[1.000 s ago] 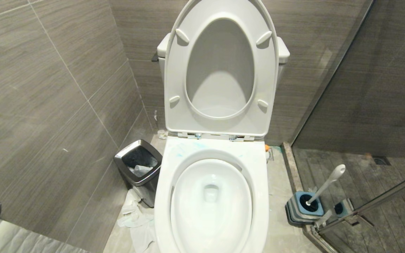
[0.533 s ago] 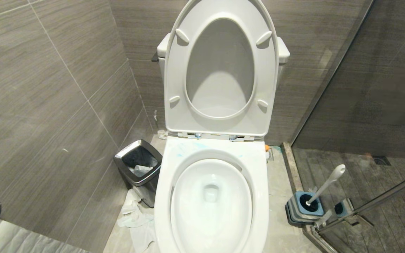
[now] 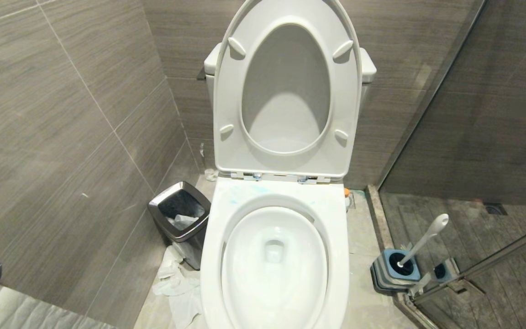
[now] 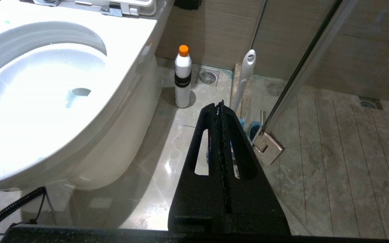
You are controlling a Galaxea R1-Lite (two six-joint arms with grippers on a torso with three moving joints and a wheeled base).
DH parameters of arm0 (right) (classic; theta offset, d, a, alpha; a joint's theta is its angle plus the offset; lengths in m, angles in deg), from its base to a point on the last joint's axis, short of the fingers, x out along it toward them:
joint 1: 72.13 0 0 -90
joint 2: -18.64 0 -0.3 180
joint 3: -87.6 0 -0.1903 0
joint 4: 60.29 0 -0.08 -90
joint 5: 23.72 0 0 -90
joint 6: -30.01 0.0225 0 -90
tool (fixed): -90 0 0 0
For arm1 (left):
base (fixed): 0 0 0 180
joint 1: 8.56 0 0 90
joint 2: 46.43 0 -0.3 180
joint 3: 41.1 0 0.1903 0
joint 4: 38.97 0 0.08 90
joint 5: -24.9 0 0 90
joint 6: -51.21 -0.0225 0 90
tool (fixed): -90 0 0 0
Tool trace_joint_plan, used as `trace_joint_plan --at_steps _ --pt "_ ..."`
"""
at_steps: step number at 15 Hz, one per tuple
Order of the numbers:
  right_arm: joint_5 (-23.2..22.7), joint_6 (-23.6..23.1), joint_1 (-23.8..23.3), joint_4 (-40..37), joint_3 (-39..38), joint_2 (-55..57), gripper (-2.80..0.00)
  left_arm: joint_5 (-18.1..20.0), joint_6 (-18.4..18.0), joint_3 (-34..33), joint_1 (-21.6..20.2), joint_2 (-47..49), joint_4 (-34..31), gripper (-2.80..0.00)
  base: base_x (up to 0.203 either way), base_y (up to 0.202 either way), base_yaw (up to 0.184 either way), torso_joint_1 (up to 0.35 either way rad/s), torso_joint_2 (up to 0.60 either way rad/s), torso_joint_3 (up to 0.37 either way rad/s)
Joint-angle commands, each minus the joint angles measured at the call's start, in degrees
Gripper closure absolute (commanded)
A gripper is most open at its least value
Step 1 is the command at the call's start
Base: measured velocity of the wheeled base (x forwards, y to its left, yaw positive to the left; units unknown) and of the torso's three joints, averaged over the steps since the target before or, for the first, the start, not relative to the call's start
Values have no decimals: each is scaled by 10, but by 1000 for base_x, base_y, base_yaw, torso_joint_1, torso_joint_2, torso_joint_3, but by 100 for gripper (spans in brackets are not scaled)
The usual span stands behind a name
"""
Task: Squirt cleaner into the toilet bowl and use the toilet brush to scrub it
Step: Pour in the cleaning agent
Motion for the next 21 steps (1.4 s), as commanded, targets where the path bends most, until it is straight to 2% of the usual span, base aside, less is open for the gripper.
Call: trace_joint_plan --at_steps 1,8,17,21 --pt "0 0 0 1 -7 0 0 0 -3 -4 0 1 1 0 0 0 0 0 0 0" --pt "0 0 0 1 -7 0 0 -2 12 -4 0 1 1 0 0 0 0 0 0 0" --pt "0 0 0 0 -7 0 0 -2 11 -4 0 1 -1 0 0 0 0 0 0 0" --pt "0 0 0 0 -7 0 0 -2 11 -4 0 1 -1 0 0 0 0 1 2 -137"
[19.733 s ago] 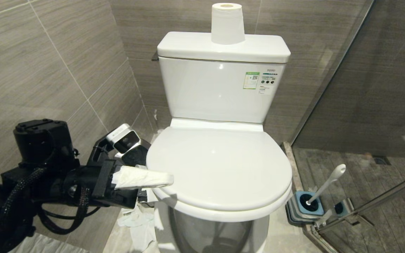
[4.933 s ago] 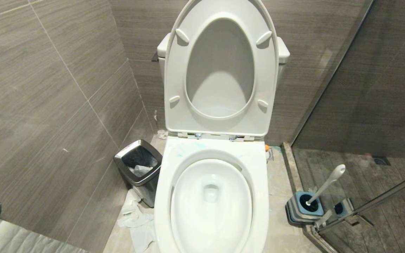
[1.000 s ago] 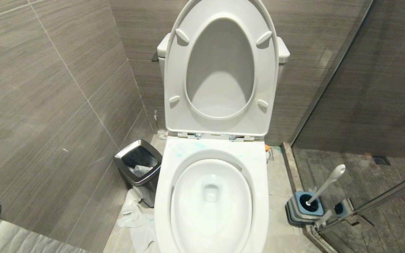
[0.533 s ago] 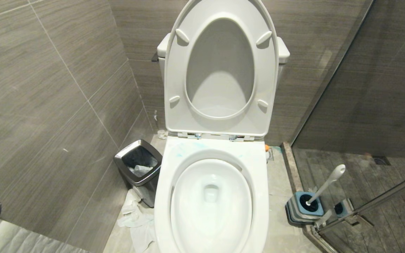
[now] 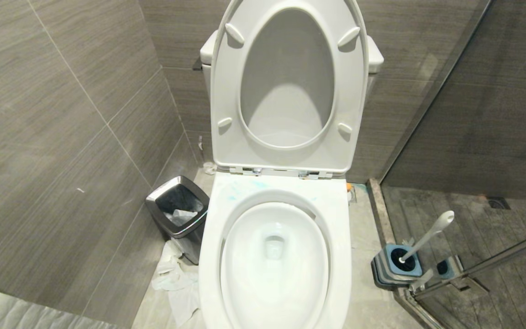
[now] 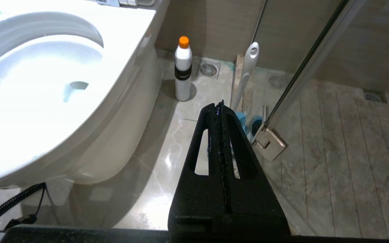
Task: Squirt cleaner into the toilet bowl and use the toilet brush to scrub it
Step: Pour in the cleaning agent
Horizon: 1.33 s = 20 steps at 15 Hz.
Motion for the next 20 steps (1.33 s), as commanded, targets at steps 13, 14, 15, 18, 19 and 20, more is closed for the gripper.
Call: trace_joint_plan --at_steps 13,14,15,18,19,20 --pt "0 0 0 0 -7 0 0 0 0 -4 0 1 -1 0 0 0 0 4 1 -196" --pt "0 0 0 0 -7 0 0 0 0 -3 0 1 -1 0 0 0 0 2 4 -201" --pt "0 0 0 0 -7 0 0 0 0 -4 0 1 -1 0 0 0 0 5 4 -194" --pt "0 0 0 0 -7 0 0 0 0 -3 0 1 -1 0 0 0 0 8 1 -198" --pt "0 0 0 0 -7 0 0 0 0 -3 0 1 -1 0 0 0 0 2 0 -198" --pt "0 0 0 0 -7 0 0 0 0 -3 0 1 -1 0 0 0 0 7 2 -195"
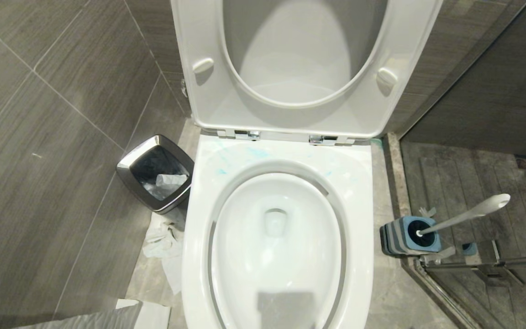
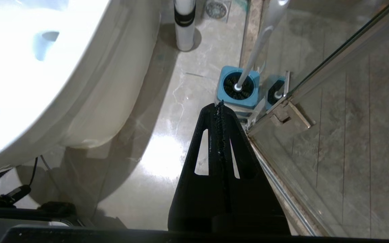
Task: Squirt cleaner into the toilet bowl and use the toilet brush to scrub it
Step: Pour in the cleaning agent
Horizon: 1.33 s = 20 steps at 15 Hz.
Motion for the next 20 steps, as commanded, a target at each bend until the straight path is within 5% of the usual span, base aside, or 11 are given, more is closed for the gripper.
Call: trace_joint_plan --at_steps 1,20 --pt "0 0 0 0 -7 0 0 0 0 -3 0 1 0 0 0 0 0 1 -2 -196" --pt "0 0 0 0 -7 0 0 0 2 -4 0 1 3 0 0 0 0 1 3 -185"
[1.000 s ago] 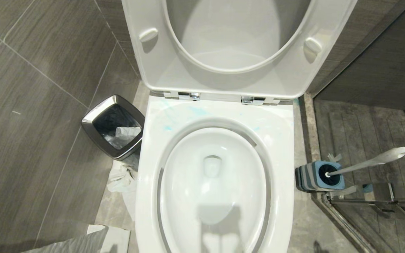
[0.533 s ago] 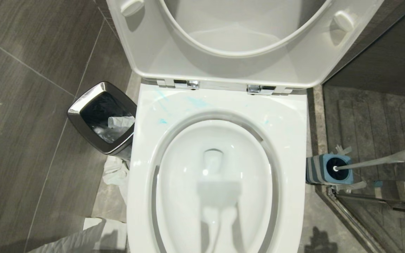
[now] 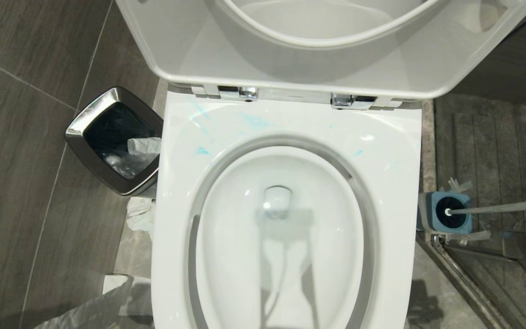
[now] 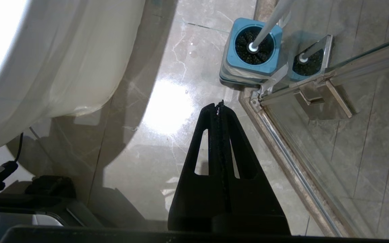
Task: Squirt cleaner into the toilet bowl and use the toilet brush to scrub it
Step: Pour in the cleaning agent
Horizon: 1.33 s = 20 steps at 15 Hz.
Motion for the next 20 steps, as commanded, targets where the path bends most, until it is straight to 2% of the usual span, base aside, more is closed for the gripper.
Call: trace_joint_plan --at_steps 1,14,20 --pt "0 -1 0 0 -7 0 0 0 0 -4 0 1 0 0 0 0 0 1 5 -28" --pt "0 -1 0 0 -7 0 0 0 3 -4 0 1 1 0 0 0 0 0 0 0" --pt "-9 -18 0 0 -7 0 0 0 3 -4 0 1 1 0 0 0 0 0 0 0"
